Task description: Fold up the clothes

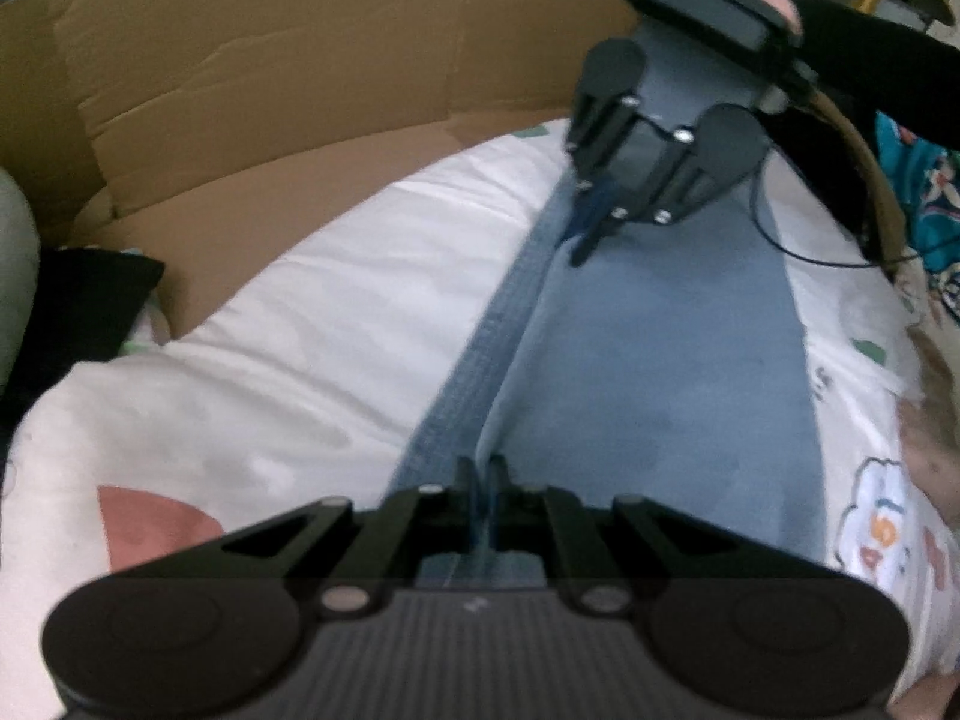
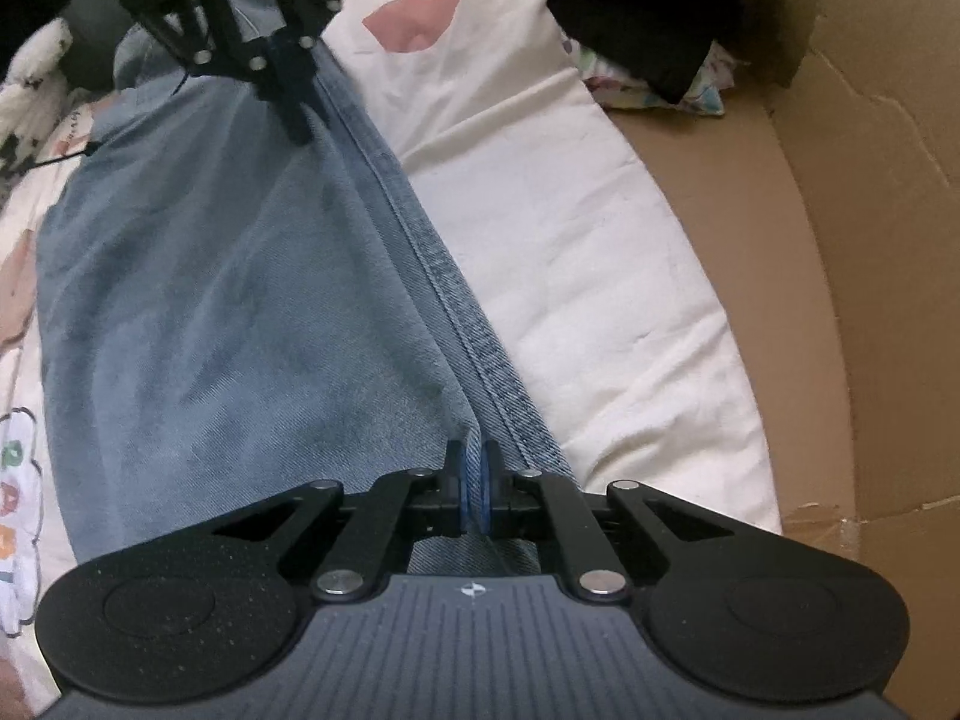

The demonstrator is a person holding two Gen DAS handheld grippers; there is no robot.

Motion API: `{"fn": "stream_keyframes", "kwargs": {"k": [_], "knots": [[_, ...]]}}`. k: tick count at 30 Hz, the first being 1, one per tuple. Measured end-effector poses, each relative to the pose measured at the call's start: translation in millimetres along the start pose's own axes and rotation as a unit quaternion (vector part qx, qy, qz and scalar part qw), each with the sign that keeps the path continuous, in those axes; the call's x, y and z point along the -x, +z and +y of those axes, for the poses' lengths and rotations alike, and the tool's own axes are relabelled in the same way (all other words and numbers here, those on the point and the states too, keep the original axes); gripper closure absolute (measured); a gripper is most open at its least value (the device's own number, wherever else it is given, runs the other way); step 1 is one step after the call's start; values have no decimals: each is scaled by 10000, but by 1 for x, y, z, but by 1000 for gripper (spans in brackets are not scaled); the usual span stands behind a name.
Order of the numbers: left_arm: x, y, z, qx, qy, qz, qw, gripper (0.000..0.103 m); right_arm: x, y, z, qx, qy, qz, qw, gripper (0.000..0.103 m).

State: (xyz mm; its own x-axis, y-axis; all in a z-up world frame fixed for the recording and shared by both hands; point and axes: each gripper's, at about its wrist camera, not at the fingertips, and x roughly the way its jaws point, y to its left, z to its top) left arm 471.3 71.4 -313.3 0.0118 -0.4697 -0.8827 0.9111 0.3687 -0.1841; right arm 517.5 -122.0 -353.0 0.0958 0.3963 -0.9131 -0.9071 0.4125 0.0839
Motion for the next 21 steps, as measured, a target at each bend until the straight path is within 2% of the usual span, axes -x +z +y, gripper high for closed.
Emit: {"fn": "stream_keyframes", "kwargs": {"k": [6,17,21], "knots": [[-7,2,7,-11,110,24,9999,100,2,2,7,-18,-436,-3,9990,102],[-27,-4,17,197,161,189,9995,98,-10,2,2,-132,-582,43,9982,102],[-13,-19,13,22,288,503,9983,94,-7,-3,2,-257,-590,-94,9979,101]]}}
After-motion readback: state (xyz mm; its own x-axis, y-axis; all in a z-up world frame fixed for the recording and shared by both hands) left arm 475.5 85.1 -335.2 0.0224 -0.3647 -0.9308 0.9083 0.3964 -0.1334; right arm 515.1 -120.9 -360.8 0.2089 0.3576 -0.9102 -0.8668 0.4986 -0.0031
